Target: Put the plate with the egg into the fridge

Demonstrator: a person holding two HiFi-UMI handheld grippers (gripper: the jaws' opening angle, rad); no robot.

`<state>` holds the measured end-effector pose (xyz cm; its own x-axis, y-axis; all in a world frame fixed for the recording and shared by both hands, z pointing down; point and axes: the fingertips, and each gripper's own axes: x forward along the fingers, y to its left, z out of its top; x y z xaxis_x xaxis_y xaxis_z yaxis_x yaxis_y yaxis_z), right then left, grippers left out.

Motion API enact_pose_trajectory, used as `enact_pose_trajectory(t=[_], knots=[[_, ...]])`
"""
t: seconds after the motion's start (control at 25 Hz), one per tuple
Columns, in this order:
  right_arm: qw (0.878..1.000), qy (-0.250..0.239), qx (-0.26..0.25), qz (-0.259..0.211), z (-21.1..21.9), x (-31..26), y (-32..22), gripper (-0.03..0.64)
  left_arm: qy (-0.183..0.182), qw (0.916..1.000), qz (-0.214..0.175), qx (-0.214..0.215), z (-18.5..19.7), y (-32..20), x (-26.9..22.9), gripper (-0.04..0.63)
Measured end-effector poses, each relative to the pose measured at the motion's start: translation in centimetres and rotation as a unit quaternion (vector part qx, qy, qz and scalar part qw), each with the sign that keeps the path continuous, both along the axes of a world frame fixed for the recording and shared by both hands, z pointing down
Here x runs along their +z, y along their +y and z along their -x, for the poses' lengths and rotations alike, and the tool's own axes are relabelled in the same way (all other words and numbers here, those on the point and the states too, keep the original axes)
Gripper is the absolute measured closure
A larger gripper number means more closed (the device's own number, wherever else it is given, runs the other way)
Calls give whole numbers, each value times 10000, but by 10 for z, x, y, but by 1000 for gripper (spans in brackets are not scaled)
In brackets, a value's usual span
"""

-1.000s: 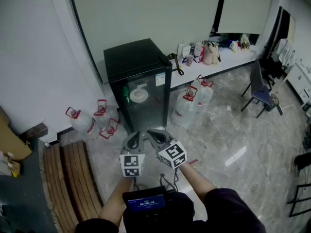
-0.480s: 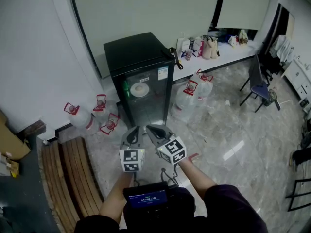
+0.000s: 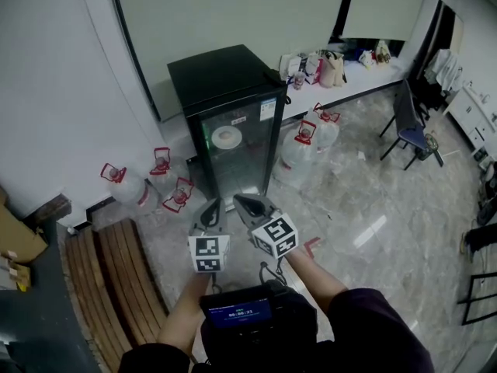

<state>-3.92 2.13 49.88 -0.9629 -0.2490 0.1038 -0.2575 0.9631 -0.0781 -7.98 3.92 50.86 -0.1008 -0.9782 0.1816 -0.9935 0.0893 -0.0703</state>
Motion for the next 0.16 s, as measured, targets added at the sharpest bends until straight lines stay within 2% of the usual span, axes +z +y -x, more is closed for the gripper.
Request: enact_pose_trajectory(t=[0.16], knots=[[9999, 1, 144, -25, 8, -3, -1, 607, 38, 10000, -39, 54, 9, 0, -1, 586]])
